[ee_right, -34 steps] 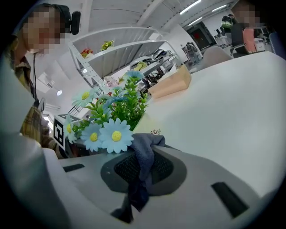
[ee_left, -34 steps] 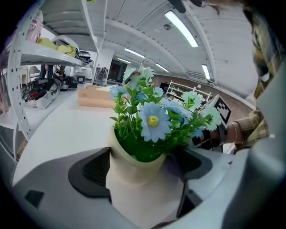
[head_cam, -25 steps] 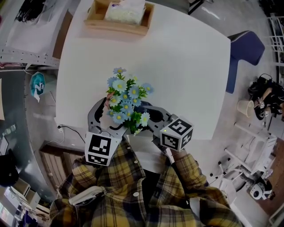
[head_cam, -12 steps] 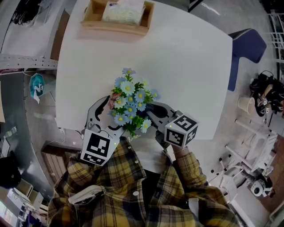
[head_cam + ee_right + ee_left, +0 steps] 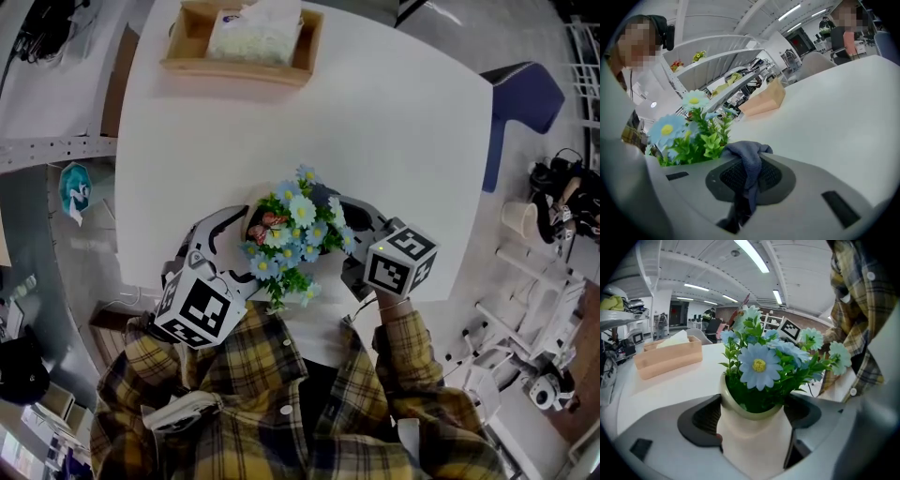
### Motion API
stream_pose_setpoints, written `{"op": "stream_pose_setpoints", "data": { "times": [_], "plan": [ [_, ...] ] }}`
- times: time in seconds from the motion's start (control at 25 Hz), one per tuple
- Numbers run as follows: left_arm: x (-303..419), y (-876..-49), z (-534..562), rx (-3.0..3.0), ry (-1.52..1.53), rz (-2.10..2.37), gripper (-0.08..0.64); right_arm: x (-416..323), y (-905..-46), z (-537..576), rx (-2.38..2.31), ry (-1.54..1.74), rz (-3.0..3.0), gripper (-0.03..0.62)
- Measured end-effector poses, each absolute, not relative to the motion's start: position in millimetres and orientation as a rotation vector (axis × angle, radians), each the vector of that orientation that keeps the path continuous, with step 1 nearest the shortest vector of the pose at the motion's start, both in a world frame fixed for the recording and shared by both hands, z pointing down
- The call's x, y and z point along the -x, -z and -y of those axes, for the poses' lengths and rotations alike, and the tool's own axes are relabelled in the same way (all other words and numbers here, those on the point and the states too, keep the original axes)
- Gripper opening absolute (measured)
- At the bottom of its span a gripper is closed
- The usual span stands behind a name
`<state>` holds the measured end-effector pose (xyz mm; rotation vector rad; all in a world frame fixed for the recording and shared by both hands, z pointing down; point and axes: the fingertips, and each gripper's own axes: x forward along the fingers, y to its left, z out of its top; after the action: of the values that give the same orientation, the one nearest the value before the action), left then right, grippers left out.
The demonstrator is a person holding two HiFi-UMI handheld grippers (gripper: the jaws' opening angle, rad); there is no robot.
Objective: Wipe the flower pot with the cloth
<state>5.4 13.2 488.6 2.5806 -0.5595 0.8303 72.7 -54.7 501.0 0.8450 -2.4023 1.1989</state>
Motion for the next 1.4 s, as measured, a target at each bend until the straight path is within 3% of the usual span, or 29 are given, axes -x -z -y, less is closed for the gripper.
{"op": "stream_pose_setpoints", "data": {
  "times": [0.52, 0.88, 1.4],
  "plan": [
    [-12, -492, 6, -2.75, -0.937, -0.004, 0.433, -51, -504, 97, -0.351, -1.144, 2.443, 0.021],
    [-20, -494, 15, -2.759, -0.968, -0.324, 0.434, -41, -503, 114, -0.263, -1.128, 2.446, 0.021],
    [18, -509, 6, -2.644, -0.947, 0.229, 0.434, -67, -503, 107, -0.531, -1.189, 2.46, 0.021]
  ]
}}
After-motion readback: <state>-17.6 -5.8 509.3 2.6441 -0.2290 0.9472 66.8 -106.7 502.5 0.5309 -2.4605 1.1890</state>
